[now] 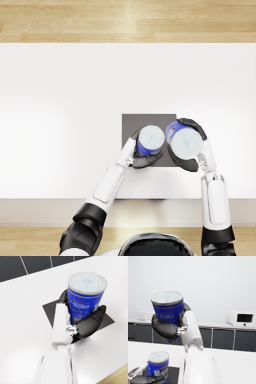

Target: Pick up the blue can on the left and place it in the middle, then pick up the blue can on the right and place it on top of the can in the middle

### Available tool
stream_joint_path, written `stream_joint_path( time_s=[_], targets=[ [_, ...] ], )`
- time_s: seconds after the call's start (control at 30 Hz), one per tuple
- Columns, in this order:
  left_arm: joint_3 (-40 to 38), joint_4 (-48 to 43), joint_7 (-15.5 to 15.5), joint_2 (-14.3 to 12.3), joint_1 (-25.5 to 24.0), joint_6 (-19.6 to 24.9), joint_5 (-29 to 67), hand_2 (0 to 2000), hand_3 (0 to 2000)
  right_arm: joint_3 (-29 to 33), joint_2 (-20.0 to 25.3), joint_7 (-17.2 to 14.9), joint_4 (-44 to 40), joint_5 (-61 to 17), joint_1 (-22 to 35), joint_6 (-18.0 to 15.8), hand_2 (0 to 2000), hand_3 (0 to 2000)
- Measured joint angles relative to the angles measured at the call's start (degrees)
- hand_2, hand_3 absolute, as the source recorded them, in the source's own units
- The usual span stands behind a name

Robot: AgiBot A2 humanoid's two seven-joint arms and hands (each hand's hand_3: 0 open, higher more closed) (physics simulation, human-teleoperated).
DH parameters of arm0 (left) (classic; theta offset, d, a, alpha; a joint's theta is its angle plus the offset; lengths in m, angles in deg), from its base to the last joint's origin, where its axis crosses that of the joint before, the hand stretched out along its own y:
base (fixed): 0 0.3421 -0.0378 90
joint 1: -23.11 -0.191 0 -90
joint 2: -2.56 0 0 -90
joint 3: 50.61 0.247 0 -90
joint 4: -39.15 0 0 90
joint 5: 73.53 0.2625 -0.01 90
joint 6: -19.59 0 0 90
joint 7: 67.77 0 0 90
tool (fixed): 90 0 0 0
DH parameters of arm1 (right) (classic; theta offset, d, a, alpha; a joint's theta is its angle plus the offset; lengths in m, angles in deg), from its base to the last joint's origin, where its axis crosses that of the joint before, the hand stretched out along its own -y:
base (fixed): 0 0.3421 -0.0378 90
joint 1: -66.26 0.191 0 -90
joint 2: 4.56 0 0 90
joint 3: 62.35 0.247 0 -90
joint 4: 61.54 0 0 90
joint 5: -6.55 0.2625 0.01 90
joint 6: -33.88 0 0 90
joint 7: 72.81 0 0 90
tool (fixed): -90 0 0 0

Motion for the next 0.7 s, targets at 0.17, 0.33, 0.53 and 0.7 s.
stream_joint_path(
  time_s=[0.17, 0.33, 0.53, 0.7],
  targets=[
    [-1.30, -1.26, 0.22, 0.02, -1.28, -1.59, -0.03, 0, 0, -2.27, 0.80, -0.12, -1.10, 0.00, 1.23, 0.94, 2000, 1520],
    [-4.42, -12.63, -2.45, 2.65, -6.77, -1.87, -0.03, 0, 0, -7.47, 2.88, -0.26, -2.46, -0.01, 4.47, -2.99, 2000, 1520],
    [-12.80, -34.97, -17.38, 9.45, -19.94, -1.93, -0.06, 0, 0, -11.25, 4.78, -5.00, -5.24, -0.01, 6.81, 11.01, 2000, 1520],
    [-15.55, -39.86, -19.28, 11.77, -25.62, -1.94, -0.07, 0, 0, -13.39, 5.80, -11.08, -7.15, 0.01, 7.71, 18.30, 2000, 1520]
  ],
)
